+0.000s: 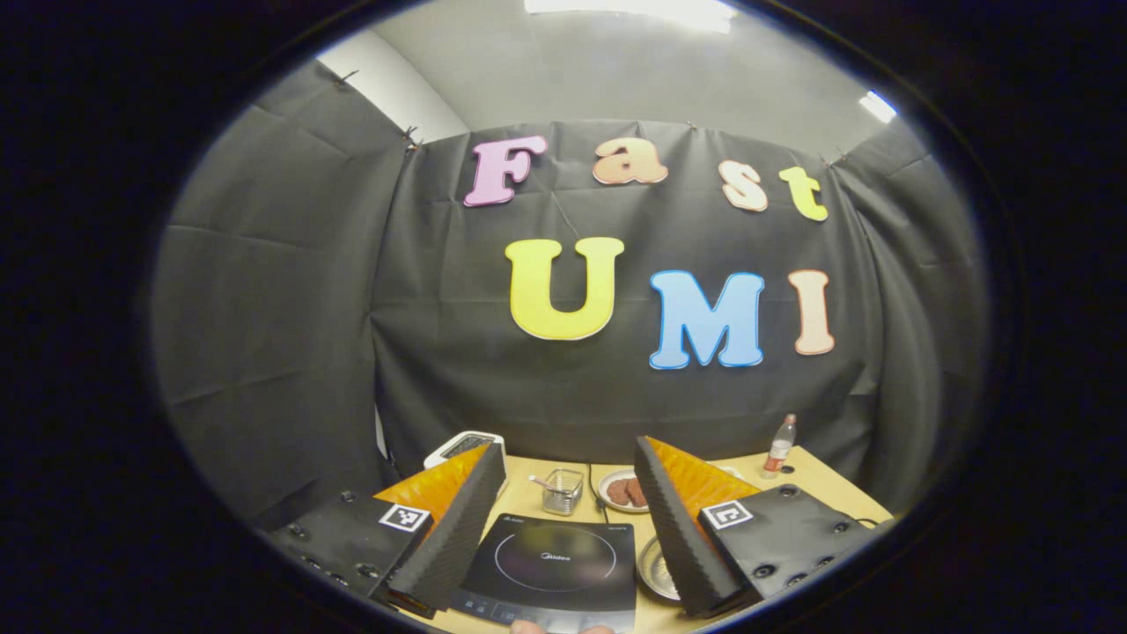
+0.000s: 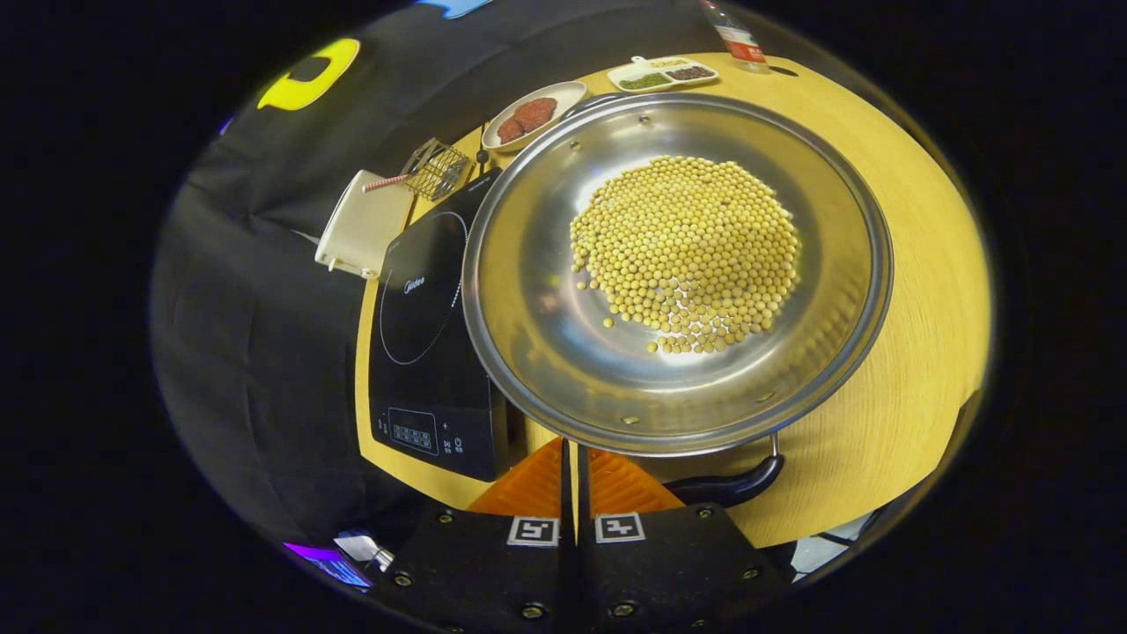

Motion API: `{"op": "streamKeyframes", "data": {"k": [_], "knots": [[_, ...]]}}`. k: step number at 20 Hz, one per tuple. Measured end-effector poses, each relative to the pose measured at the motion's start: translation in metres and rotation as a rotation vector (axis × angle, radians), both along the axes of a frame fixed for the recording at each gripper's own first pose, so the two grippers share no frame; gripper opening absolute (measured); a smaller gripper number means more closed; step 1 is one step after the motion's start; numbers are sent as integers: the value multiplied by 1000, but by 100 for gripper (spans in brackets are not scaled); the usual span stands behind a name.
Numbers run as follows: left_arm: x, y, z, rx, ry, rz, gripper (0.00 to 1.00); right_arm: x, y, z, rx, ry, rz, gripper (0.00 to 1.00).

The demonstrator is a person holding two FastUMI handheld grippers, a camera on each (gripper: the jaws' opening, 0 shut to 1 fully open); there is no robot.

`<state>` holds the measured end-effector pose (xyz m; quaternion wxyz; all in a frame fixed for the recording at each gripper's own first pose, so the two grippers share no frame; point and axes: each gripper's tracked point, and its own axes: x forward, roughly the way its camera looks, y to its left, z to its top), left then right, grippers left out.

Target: First push the handle of the pot to place it horizontally, then grasp the pot with both hands and set it on the induction cooktop.

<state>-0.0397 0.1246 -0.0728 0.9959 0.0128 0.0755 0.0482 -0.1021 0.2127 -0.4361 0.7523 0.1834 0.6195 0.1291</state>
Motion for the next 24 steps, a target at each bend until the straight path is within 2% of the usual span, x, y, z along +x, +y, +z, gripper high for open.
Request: {"op": "streamKeyframes", "data": {"k": [13,14,18,21,24], "knots": [[20,-21,-16,-37,19,-190,99,-5,-59,-2,-139,-15,-119,1],[20,-22,-17,-38,26,-196,95,-3,-63,-2,-143,-14,-131,1],[20,-40,-17,-45,31,-217,98,-2,-82,-2,-147,-6,-165,1],[21,-53,-13,-31,29,-204,98,-1,-97,-4,-154,16,-160,1],[22,-70,-12,-56,31,-192,96,4,-114,-5,-178,23,-130,1]]}}
